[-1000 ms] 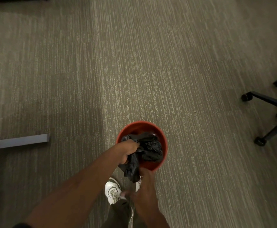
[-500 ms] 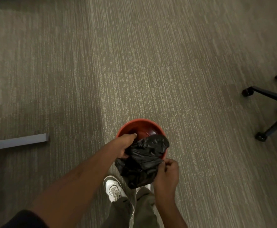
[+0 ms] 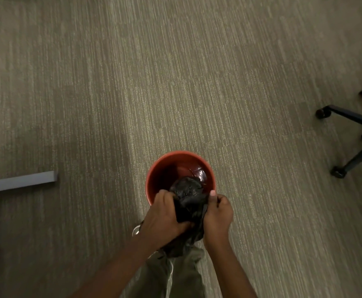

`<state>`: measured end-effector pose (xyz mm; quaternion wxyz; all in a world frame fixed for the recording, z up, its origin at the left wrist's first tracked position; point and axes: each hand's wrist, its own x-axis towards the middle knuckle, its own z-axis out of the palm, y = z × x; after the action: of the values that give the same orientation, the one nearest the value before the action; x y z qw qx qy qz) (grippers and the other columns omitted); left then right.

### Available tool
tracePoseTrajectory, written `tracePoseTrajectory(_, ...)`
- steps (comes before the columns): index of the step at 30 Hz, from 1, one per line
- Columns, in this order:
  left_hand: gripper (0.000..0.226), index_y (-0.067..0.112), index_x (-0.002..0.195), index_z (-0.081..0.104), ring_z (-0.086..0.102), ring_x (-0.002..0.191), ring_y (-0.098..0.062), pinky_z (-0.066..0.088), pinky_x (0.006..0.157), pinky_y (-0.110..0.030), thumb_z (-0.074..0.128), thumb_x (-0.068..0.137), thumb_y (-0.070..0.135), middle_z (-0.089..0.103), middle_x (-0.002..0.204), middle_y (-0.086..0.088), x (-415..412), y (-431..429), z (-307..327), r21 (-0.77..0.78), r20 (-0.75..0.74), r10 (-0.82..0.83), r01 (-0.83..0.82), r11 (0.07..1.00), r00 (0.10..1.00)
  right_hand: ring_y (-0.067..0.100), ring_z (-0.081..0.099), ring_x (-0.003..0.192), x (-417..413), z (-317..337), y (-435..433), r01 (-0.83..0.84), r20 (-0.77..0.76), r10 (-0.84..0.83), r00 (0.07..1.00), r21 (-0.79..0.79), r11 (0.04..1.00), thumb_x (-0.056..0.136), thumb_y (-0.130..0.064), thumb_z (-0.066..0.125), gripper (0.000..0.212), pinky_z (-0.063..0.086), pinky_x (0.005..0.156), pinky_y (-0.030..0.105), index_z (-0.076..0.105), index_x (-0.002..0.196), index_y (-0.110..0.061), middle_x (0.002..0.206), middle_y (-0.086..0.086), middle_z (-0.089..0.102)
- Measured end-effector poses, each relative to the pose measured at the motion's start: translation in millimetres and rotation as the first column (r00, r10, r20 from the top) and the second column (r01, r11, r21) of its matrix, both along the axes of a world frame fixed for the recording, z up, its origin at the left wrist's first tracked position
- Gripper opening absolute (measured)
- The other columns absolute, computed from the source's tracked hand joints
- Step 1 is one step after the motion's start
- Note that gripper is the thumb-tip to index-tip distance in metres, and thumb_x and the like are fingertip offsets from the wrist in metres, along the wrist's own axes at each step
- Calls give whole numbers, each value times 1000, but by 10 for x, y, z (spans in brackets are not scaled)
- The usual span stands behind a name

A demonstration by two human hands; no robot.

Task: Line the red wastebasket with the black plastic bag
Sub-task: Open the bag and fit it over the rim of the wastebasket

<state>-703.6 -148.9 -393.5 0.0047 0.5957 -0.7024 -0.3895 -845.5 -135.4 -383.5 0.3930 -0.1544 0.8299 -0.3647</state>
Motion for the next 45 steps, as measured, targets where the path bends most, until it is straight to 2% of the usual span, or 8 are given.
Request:
tracePoseTrajectory(5,14,13,89,49,49,82,-21,43,65,-31,60,81,11,47,89,0,-68,-137,-237,-72,18,513,-511,857,858,12,60,69,-133,-75,-147,-2,-43,0,999,-38,999,96,-35,48,23,46,59,25,55,80,-20,78,2,63)
tracePoseTrajectory(13,2,9,87,48,49,64,-21,38,55,-31,46,89,9,51,69,-3,65,-574,-524,230,-78,880,-850,473,469,4,55,66,-394,-273,-236,-112,-301,113,947,20,994,96,-35,47,22,37,52,17,55,86,-17,73,-12,56)
tracePoseTrajectory(17,11,11,79,49,47,65,-21,36,53,-30,45,84,3,50,69,-6,64,-789,-634,363,-54,867,-799,479,495,12,55,56,-565,-486,-177,-428,-365,466,806,185,885,95,-39,45,26,36,47,25,56,90,-16,67,-2,62)
tracePoseTrajectory(21,18,14,66,53,54,66,-24,42,59,-32,54,83,8,57,66,-6,21,-932,-737,444,-133,805,-691,570,578,22,65,69,-772,-709,-146,-726,-179,773,609,266,634,87,-58,48,42,50,61,33,49,113,-25,80,1,69)
tracePoseTrajectory(25,32,20,81,58,62,73,-22,45,66,-36,61,77,52,65,76,-5,188,-1033,-943,218,-245,197,-144,965,949,20,65,74,-1074,-1002,-294,-843,-163,904,397,325,428,76,-56,63,40,45,62,28,57,106,-29,82,-1,69)
tracePoseTrajectory(30,61,28,94,54,62,72,-14,34,59,-24,42,68,83,65,80,6,301,-1290,-1312,15,92,-523,524,851,847,13,57,59,-1294,-1475,-629,-818,-182,843,506,210,536,84,-28,65,8,36,58,26,63,78,-24,64,-5,61)
tracePoseTrajectory(34,40,19,98,56,65,83,-28,37,64,-29,43,91,56,68,90,-8,203,-1542,-1743,-41,127,-436,443,895,891,23,60,67,-1417,-1903,-915,-816,-97,839,535,199,543,83,-26,69,15,39,61,33,69,74,-14,68,6,65)
tracePoseTrajectory(45,44,19,63,52,57,64,-26,39,54,-30,48,90,54,55,61,-1,27,-2147,-2430,-88,215,33,-14,996,976,18,39,47,-1400,-2614,-1471,-648,-158,672,724,180,740,89,-37,60,47,27,49,31,47,53,-10,49,5,42)
